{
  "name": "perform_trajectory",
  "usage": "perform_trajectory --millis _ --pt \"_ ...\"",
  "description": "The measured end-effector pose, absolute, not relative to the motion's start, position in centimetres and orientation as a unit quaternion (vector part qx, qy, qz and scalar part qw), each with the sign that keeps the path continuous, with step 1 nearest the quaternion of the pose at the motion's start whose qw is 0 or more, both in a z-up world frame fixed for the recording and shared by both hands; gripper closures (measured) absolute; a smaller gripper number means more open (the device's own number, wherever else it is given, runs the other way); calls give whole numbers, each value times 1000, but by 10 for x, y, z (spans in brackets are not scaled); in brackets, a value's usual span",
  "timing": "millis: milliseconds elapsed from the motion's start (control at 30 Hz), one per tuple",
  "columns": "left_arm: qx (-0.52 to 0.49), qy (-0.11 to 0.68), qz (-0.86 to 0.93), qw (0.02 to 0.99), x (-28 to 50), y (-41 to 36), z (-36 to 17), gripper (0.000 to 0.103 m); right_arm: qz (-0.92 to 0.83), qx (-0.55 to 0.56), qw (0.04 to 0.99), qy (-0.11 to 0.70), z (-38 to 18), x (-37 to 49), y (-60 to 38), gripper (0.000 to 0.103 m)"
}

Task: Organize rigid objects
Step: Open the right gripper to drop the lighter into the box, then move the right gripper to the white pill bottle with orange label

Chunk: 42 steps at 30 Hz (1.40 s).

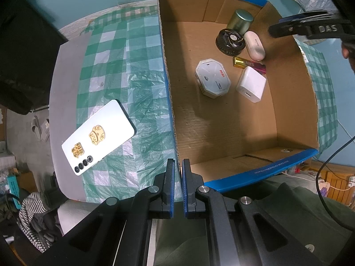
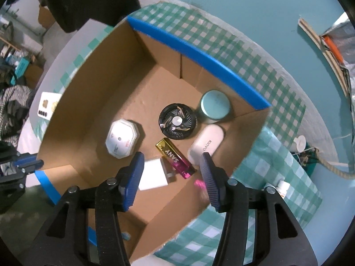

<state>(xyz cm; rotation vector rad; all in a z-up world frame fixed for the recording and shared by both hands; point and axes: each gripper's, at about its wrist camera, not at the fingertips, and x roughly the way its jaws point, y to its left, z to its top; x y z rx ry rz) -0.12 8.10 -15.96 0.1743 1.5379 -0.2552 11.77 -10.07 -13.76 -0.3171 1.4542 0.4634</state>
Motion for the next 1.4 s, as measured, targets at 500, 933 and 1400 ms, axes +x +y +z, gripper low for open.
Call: perform_trajectory --millis 500,933,1400 --pt "80 691 -113 709 -2 80 -158 97 182 -114 742 635 -95 108 -143 48" --pt "80 690 -106 712 -5 78 -154 97 121 -54 745 653 -105 108 -225 48" --pt "73 690 -91 714 -8 77 -153 97 39 45 734 676 -162 146 -337 48"
